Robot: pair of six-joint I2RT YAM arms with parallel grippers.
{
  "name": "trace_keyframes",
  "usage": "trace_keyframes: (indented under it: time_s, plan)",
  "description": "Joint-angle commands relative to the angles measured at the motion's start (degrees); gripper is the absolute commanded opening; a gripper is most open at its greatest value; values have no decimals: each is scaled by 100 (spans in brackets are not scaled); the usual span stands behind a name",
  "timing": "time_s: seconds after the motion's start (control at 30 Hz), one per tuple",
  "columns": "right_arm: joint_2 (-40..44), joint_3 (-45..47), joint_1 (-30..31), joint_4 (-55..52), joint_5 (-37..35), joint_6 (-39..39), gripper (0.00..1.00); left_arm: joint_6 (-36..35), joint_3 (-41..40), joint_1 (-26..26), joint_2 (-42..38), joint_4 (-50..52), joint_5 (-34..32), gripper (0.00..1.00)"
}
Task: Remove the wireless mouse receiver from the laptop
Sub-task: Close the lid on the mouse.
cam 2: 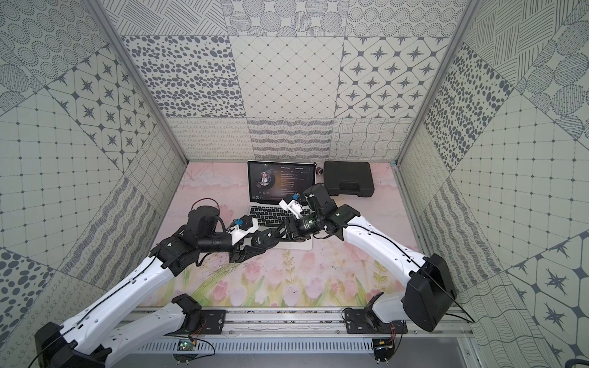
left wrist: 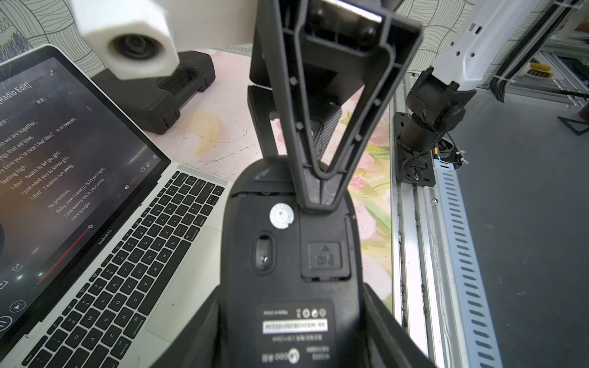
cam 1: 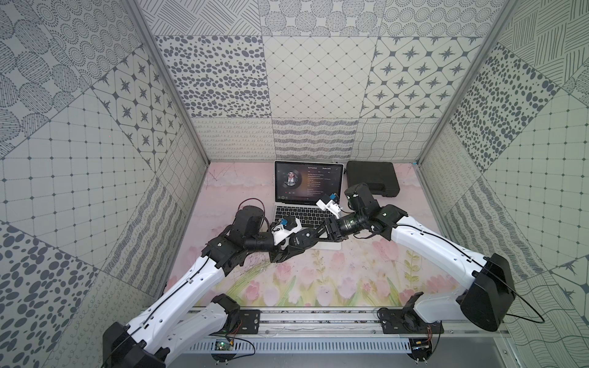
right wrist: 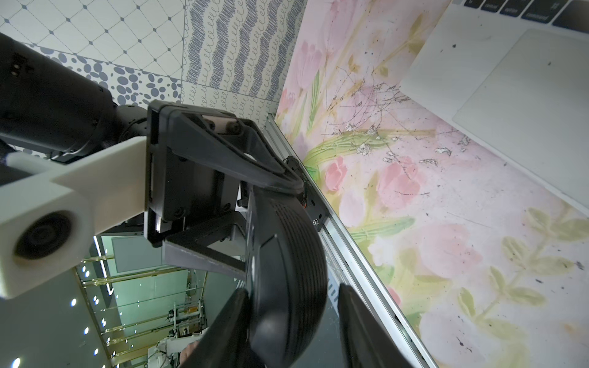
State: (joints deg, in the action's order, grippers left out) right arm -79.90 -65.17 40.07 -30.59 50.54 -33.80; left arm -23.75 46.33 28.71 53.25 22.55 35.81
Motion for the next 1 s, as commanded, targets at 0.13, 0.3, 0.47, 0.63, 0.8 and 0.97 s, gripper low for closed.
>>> trace_keyframes:
  time_s: [0.13, 0.3, 0.47, 0.63, 0.8, 0.97]
  plan:
    - [-163, -128, 178, 28, -121, 46, 46, 119, 155, -4, -10, -631, 435, 0]
    - [-205, -106, 259, 16, -158, 65, 43, 125, 146, -8, -65, -657, 399, 0]
    - [-262, -144, 369, 9, -241, 75, 37, 168, 127, -12, -76, -717, 418, 0]
    - [-339, -176, 456, 22, -269, 76, 34, 190, 110, -9, -122, -764, 430, 0]
    - [-447, -154, 551, 122, -255, 28, 38, 259, 55, -10, -197, -872, 440, 0]
    - [-498, -145, 562, 169, -284, 0, 37, 326, -21, -15, -298, -1008, 479, 0]
